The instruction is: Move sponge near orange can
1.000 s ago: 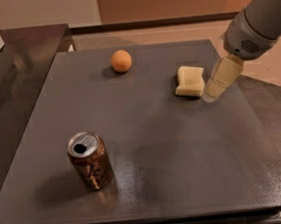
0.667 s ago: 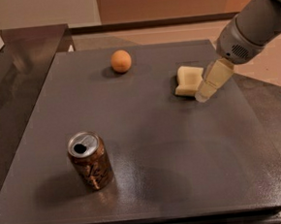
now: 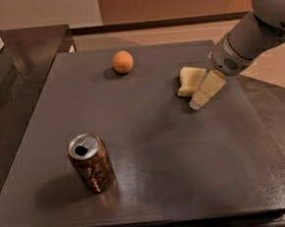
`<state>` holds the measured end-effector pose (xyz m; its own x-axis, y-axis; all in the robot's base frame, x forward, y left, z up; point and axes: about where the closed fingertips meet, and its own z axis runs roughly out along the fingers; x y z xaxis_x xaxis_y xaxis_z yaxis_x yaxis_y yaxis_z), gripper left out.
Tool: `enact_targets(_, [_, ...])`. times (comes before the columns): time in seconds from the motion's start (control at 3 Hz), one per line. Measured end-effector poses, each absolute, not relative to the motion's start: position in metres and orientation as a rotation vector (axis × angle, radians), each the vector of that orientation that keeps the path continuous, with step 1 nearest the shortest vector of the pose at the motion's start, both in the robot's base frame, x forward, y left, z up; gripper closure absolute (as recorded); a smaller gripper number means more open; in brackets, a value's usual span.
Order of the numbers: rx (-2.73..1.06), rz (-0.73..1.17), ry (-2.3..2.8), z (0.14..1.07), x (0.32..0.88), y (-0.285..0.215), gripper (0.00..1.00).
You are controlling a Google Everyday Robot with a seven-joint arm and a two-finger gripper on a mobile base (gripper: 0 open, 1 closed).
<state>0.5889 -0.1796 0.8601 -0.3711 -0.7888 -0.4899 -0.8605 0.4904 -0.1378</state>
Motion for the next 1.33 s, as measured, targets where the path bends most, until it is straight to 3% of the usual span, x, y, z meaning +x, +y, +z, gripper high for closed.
enact_targets(0.67, [-1.327, 0.218, 2.263, 0.8371, 0.5943, -0.1807, 0.01])
enact_targets(1.0, [-1.317, 0.249, 2.263, 0.8358, 0.5951, -0.1781, 0.18])
enact_targets(1.33, [-1.322, 0.279, 2.245, 0.8404, 0.5936, -0.1731, 0.42])
